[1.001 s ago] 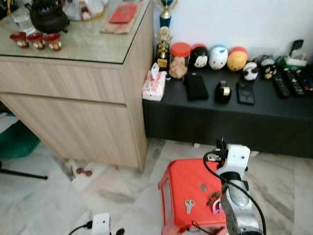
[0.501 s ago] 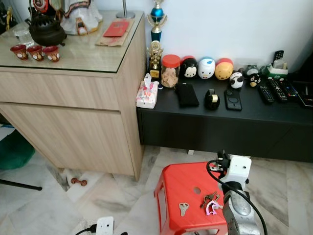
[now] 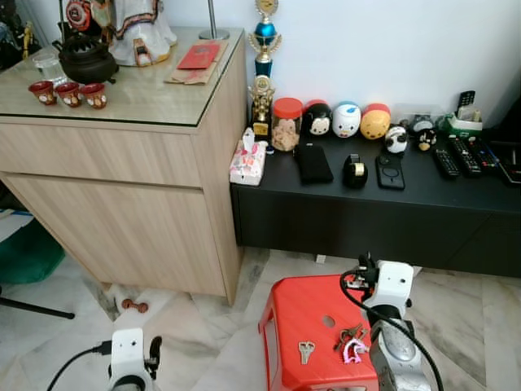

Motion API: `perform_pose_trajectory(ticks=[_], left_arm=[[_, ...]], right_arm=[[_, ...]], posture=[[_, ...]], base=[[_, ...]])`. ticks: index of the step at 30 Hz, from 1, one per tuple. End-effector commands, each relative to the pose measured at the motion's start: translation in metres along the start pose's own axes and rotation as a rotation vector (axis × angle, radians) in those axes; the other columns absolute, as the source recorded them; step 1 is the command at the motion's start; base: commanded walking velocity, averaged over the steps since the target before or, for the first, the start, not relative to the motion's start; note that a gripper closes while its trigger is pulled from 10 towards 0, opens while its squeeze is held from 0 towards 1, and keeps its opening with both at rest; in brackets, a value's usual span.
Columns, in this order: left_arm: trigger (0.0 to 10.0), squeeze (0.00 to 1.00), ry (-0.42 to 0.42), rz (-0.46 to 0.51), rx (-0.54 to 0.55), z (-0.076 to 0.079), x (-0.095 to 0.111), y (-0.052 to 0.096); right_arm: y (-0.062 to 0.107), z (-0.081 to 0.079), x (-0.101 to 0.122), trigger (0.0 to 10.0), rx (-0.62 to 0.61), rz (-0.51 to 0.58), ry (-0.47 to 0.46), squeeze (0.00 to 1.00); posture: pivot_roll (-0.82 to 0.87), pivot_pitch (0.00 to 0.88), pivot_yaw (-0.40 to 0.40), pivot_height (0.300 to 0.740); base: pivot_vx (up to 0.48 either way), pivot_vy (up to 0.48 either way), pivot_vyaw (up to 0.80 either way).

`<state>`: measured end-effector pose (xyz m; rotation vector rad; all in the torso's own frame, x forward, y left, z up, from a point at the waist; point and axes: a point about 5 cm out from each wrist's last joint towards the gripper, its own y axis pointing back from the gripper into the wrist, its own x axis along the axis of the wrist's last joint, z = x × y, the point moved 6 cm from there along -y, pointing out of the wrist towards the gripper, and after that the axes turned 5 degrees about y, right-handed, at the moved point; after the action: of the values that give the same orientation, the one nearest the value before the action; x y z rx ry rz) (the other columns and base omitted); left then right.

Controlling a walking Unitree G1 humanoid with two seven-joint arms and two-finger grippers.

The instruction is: Hang keys on a hook

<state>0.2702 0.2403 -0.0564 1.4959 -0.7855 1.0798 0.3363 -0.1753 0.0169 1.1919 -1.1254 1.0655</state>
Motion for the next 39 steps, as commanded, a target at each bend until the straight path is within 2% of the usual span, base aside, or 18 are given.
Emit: perform_pose_trajectory(ticks=[1,2,7,9,12,14,18,20,21,26,30,39], left_arm=[[10.0,0.00,0.029,0.063,-0.061,0.013,0.014,-0.003],[10.0,0.00,0.029,0.113,-0.079,0.018,0.025,-0.004],[10.0,0.00,0.025,0.165,-0.079,0.019,0.035,-0.002],[10.0,0.00,0.039,0.214,-0.103,0.023,0.041,0.005],[10.0,0.00,0.023,0.217,-0.156,0.027,0.038,0.015],[10.0,0.00,0.029,0.205,-0.153,0.026,0.034,0.016],[10.0,0.00,0.051,0.094,-0.149,0.026,0.013,0.011],[10.0,0.00,0.071,-0.024,-0.126,0.024,-0.010,0.010],[10.0,0.00,0.071,-0.024,-0.126,0.024,-0.010,0.010],[10.0,0.00,0.053,-0.236,-0.080,0.018,-0.054,0.021],[10.0,0.00,0.053,-0.301,-0.065,0.016,-0.068,0.027],[10.0,0.00,0.080,-0.364,-0.008,0.006,-0.081,0.034]], right_arm=[[-0.002,0.000,0.004,10.0,0.000,0.014,0.007,0.00],[-0.003,0.002,0.005,10.0,-0.011,0.020,0.016,0.00],[-0.003,0.004,0.006,10.0,-0.018,0.026,0.016,0.00],[-0.004,0.004,0.008,10.0,-0.019,0.030,0.020,0.00],[-0.005,0.006,0.010,10.0,-0.021,0.035,0.025,0.00],[-0.006,0.007,0.010,10.0,-0.022,0.033,0.026,0.00],[-0.009,0.008,0.011,10.0,-0.039,0.032,0.028,0.00],[-0.012,0.005,0.020,10.0,-0.035,0.057,0.018,0.00],[-0.012,0.005,0.020,10.0,-0.035,0.057,0.018,0.00],[-0.012,0.005,0.019,10.0,-0.042,0.054,0.021,0.00],[-0.011,0.005,0.017,10.0,-0.044,0.052,0.020,0.00],[-0.011,0.004,0.019,10.0,-0.040,0.063,0.015,0.00]], posture=[[0.12,0.041,-0.012,0.740],[0.12,0.047,-0.014,0.740],[0.11,0.054,-0.018,0.740],[0.10,0.062,-0.021,0.740],[0.11,0.073,-0.026,0.740],[0.12,0.075,-0.029,0.740],[0.12,0.079,-0.030,0.740],[0.11,0.076,-0.027,0.740],[0.11,0.076,-0.027,0.740],[0.10,0.079,-0.020,0.740],[0.10,0.079,-0.019,0.740],[0.08,0.077,-0.021,0.740]], base=[[0.000,0.000,0.00],[0.000,0.000,0.00],[0.000,0.000,0.00],[0.000,0.000,0.00],[0.000,0.000,0.00],[0.000,0.000,0.00],[0.000,0.000,0.00],[0.000,0.000,0.00],[0.000,0.000,0.00],[0.000,0.000,0.00],[0.000,0.000,0.00],[0.000,0.000,0.00]])
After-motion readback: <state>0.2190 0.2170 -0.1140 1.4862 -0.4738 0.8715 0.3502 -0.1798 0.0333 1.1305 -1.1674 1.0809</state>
